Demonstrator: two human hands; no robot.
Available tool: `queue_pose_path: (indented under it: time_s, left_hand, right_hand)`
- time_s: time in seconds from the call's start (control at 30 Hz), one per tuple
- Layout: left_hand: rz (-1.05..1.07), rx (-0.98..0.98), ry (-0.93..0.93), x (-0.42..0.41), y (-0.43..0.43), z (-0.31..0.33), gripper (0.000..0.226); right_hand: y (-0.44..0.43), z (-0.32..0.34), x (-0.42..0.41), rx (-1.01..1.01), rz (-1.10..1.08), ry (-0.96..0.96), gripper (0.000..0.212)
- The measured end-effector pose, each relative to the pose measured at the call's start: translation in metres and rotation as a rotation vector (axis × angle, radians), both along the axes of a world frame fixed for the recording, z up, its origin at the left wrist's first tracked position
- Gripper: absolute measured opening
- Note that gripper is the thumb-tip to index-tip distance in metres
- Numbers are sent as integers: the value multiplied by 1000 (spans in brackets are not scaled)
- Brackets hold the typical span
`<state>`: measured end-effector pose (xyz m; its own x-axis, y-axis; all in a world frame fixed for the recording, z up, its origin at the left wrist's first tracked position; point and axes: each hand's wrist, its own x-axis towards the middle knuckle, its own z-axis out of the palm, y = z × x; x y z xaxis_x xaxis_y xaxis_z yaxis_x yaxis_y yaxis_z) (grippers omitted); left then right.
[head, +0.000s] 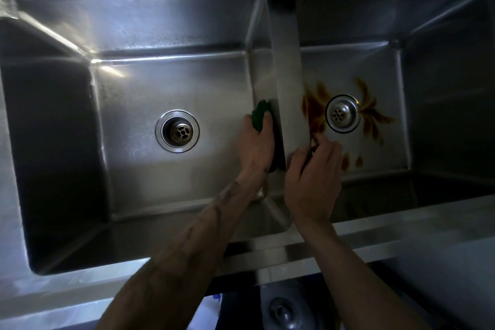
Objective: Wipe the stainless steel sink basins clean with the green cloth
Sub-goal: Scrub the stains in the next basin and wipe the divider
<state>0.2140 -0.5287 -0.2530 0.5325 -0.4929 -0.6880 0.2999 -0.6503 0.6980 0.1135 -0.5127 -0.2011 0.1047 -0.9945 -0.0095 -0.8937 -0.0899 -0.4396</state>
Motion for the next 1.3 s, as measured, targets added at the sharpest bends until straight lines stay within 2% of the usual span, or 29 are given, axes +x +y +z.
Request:
queue_pose_path:
  time_s: [0.13, 0.23, 0.3, 0.43, 0.5, 0.67, 0.87, 0.93, 1.03, 1.2, 1.3]
  left_hand:
    - [117, -157, -98, -4, -5, 12, 20]
    - [46, 7, 29, 2, -7, -5, 25]
    - [-6, 41, 34, 7, -7, -6, 28]
    - [49, -185, -121, 7, -13, 20, 28]
    - [85, -232, -146, 7, -16, 18, 25]
    - [-12, 18, 26, 24, -28, -8, 27]
    - [87, -264, -148, 21, -31, 12, 26]
    - [72, -188, -130, 22, -35, 0, 24]
    - [-9, -3, 12, 33, -44, -12, 24]
    - [91, -250, -123, 38, -54, 9, 19]
    - [85, -203, -143, 37, -54, 0, 19]
  right_hand:
    - [0, 0, 0, 9, -4, -2, 35]
    - [0, 0, 0, 20, -1, -3, 35]
    - [0, 0, 0, 22, 0, -6, 36]
    - [1, 1, 1, 10, -1, -10, 35]
    - [1, 2, 2, 7, 0, -6, 36]
    - [1, 1, 1, 5, 3, -2, 37]
    - [0, -1, 0, -9, 19, 2, 34]
    - [0, 0, 1, 2, 13, 2, 35]
    - [0, 1, 1, 6, 14, -7, 36]
    - [0, -2, 0, -3, 16, -8, 35]
    - [0, -2, 1, 0, 15, -15, 35]
